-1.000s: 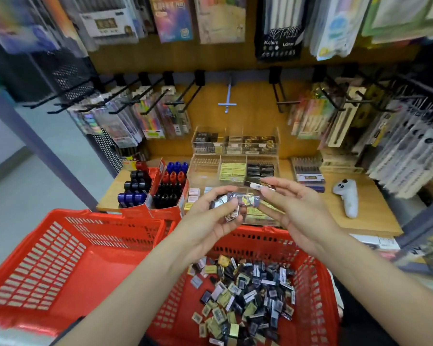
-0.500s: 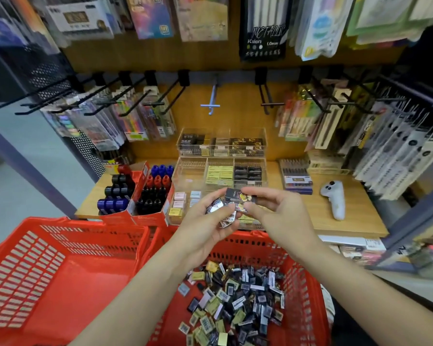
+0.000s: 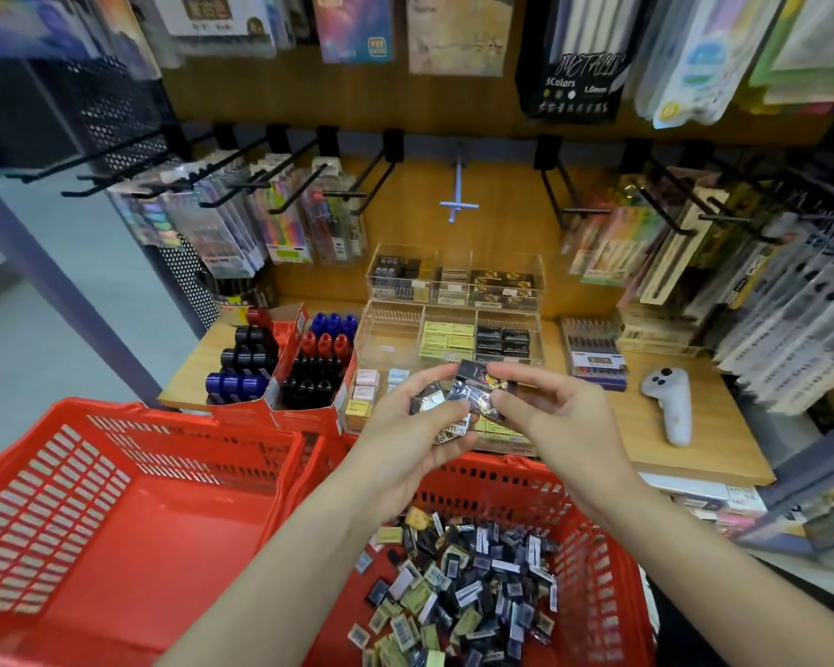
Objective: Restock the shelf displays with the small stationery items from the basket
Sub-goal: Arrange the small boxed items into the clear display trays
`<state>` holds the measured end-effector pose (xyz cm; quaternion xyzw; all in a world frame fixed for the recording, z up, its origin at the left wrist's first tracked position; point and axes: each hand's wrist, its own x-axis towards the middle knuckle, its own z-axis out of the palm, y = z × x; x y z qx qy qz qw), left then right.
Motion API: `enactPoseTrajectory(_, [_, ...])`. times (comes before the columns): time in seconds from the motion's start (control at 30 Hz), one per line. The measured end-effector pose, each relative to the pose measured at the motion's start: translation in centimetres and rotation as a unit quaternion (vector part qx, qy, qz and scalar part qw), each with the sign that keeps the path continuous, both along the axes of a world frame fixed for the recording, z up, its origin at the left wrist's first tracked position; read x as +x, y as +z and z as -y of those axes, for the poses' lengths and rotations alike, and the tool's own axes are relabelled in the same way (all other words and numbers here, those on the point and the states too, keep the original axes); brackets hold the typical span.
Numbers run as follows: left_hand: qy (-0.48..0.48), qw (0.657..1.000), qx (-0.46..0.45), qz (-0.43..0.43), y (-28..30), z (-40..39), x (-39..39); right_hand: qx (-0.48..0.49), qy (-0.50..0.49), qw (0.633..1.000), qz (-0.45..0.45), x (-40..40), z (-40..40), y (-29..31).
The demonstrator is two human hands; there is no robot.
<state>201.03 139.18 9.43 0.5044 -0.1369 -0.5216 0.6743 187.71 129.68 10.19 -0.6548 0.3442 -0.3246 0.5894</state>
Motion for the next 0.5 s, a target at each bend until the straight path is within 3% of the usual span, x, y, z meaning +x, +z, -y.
enactPoseTrajectory(0.37, [0.002, 1.000, 0.012, 0.003, 0.5, 0.9, -0.8, -0.141, 0.052, 0.988, -0.028, -1.0, 0.0, 0.6])
enactPoseTrajectory(0.5, [-0.007, 1.000, -0.001, 0.005, 0.5, 2.4, -0.3, -0.305, 0.064, 0.943, -0.121, -1.4, 1.7, 0.7])
